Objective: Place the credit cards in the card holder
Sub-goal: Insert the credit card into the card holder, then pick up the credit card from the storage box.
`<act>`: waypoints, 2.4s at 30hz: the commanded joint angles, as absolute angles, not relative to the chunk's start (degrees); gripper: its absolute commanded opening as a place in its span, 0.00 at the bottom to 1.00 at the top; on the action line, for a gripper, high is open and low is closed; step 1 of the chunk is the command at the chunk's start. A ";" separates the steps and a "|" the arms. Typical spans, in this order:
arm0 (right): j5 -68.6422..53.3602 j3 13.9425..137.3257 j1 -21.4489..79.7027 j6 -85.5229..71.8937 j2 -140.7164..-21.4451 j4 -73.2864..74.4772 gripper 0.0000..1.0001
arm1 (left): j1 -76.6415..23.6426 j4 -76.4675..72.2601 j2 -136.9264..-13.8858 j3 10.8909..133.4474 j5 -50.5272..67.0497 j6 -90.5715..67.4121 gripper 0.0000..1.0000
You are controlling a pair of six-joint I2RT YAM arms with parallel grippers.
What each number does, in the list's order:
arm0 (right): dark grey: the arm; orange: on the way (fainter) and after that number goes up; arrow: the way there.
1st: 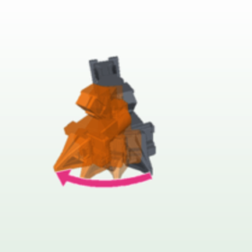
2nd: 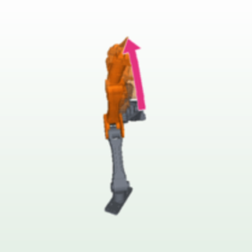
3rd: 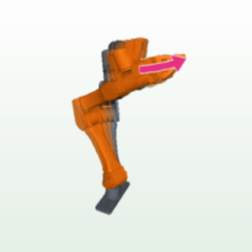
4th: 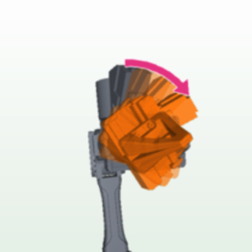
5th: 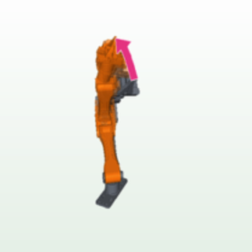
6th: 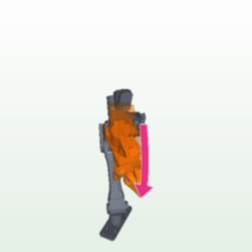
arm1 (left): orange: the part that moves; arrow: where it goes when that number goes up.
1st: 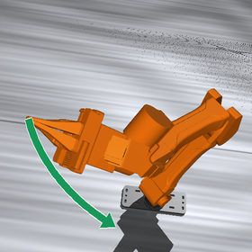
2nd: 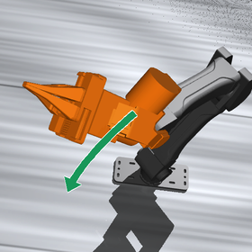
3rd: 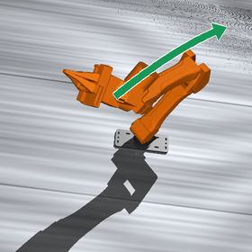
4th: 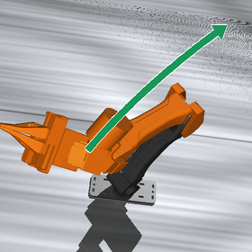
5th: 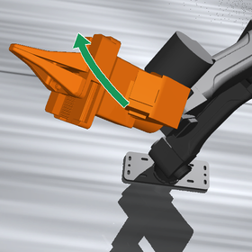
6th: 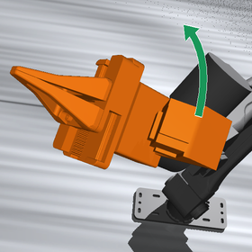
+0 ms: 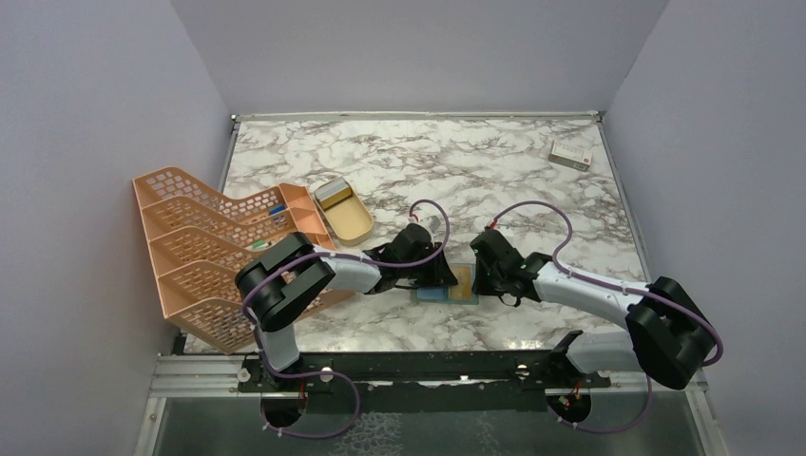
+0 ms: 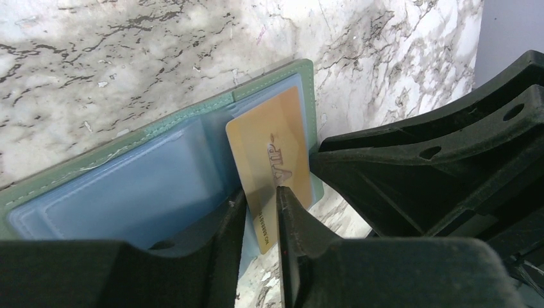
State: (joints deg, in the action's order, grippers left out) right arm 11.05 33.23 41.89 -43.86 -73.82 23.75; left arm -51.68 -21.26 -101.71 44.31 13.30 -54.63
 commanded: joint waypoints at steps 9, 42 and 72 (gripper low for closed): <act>12.43 34.43 41.92 -44.22 -71.05 25.32 0.21 | -52.22 -11.61 -95.17 48.01 5.50 -51.26 0.39; -2.89 43.08 42.30 -41.22 -72.76 20.92 0.38 | -29.95 27.11 -89.33 74.85 -24.07 3.26 0.51; -1.40 40.69 42.78 -41.97 -69.21 21.26 0.37 | -23.06 21.03 -109.55 80.42 -25.69 19.48 0.49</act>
